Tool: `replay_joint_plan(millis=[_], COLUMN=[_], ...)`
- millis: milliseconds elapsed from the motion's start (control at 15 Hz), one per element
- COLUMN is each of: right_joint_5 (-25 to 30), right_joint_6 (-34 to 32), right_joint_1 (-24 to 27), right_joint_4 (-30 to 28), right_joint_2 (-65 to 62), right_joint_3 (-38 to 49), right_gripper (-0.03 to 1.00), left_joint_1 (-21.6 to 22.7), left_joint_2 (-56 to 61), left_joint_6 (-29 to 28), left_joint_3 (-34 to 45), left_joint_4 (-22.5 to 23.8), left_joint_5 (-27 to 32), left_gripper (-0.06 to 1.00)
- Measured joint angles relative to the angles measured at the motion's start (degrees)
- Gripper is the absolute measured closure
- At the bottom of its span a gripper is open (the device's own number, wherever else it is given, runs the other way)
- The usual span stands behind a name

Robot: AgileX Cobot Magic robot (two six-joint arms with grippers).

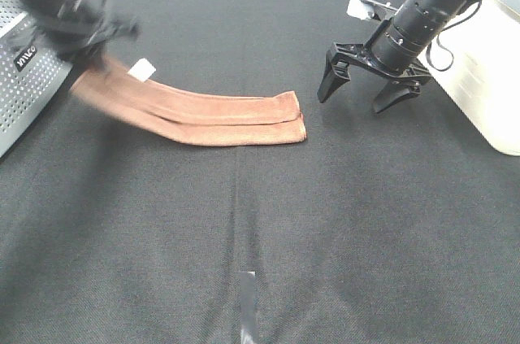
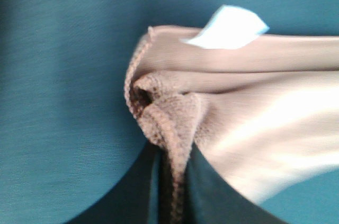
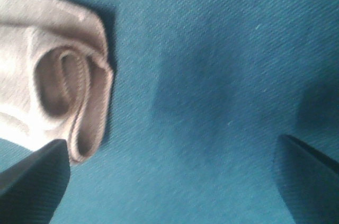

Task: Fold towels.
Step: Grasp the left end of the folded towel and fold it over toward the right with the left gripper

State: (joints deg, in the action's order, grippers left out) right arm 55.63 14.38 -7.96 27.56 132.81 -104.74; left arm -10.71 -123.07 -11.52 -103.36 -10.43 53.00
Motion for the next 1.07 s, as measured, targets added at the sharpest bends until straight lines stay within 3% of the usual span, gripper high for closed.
replay_joint_plan(millis=[133,467,667,800,933,1067], right_joint_5=[1.4,1.7,1.7,2.9,4.1,4.2], right_joint_6=[0.0,0.0,0.0,0.0,0.0,0.0], right_joint_1=[0.0,0.0,0.0,0.0,0.0,0.0], right_joint_4=[0.3,0.4,0.6,0.6,0.6,0.6], right_joint_2=[-0.6,-4.9,-6.9,-6.9,-7.0,-7.0], right_joint_3=[-0.5,-0.6,-0.6,-0.6,-0.6,-0.6], right_gripper=[-0.01,-0.01,-0.01,-0.01,-0.01,-0.01], left_joint_1=[-2.2,-7.5,-10.5,-12.1,-13.4,-14.2], left_joint_2=[0.0,-0.6,-4.5,-6.9,-8.7,-9.8], left_joint_6=[-0.1,-2.2,-2.6,-2.6,-2.6,-2.6], left_joint_3=[-1.9,-2.1,-2.3,-2.6,-3.9,-4.6], left_joint_4=[-5.6,-10.0,-17.9,-20.6,-21.7,-23.0], left_joint_5=[-0.2,-5.1,-9.2,-11.7,-12.7,-13.7], left_gripper=[0.87,0.87,0.87,0.87,0.79,0.56])
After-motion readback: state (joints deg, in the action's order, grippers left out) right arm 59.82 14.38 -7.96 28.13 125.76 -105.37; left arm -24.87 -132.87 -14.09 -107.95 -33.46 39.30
